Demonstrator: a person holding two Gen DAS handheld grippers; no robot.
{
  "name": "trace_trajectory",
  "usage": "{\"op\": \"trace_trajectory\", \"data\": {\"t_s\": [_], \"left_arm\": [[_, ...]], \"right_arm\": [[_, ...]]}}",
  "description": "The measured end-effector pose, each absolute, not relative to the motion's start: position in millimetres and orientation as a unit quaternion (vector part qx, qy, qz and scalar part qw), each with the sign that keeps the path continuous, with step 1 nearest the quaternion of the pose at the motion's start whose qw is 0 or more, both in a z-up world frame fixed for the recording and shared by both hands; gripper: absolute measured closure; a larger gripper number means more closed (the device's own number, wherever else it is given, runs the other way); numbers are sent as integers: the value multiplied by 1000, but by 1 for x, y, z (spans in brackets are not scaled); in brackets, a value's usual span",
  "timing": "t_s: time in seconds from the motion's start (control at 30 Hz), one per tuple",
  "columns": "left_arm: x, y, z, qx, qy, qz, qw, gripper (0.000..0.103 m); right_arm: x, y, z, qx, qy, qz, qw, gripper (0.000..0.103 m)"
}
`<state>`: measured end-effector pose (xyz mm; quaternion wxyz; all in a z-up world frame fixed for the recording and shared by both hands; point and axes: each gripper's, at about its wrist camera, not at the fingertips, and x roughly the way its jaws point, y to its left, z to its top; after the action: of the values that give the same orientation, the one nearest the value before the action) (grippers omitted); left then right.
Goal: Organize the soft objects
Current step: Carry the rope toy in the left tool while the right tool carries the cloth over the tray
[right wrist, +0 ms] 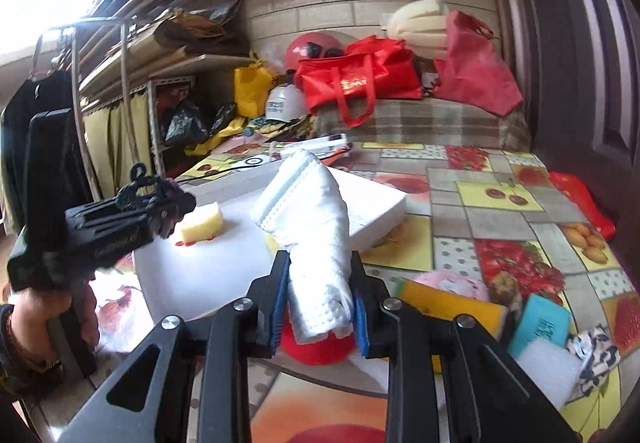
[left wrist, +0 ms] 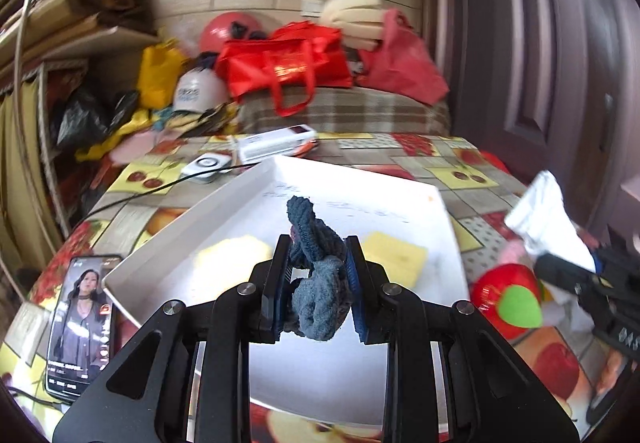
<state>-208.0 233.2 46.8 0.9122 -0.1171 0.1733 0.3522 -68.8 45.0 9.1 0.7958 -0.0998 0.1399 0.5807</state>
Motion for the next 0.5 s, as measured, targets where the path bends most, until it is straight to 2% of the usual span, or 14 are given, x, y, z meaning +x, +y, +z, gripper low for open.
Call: {"op": "trace_trajectory", "data": {"t_s": [0.23,0.5], "left_arm": [[-197,240,47,-82,185,378,903,78],[-194,265,44,-110,185,396,893,78]], "right_arm": [[-89,78,7,-122,142,605,774,77],[-92,110,5,-114,176,607,766,77]]}}
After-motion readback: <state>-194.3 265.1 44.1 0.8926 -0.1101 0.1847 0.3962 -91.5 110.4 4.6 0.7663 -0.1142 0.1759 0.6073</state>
